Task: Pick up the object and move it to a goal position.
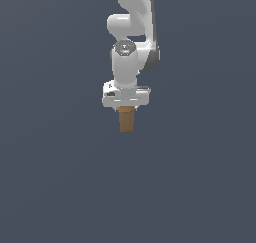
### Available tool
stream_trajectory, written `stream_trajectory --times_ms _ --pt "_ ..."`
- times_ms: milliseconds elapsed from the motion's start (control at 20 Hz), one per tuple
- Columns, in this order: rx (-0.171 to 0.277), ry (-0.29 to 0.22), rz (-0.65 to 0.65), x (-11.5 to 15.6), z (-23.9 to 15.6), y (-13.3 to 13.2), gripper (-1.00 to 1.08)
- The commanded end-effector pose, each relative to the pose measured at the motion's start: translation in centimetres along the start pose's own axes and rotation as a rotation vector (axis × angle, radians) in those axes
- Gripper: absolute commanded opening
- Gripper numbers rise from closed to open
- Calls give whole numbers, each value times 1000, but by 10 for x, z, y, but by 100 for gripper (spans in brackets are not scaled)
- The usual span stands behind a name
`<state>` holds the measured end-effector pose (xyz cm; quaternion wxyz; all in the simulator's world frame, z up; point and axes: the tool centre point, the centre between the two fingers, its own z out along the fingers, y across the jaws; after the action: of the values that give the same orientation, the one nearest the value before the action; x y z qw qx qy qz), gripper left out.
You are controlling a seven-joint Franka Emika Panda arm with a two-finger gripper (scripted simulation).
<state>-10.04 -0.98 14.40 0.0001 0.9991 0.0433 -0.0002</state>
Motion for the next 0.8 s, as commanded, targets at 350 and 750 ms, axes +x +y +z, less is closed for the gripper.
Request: stream_trajectory --times_ms 350,750 --pt "0 0 0 0 1 0 -100" --pt "0 0 0 3 -11 5 -100"
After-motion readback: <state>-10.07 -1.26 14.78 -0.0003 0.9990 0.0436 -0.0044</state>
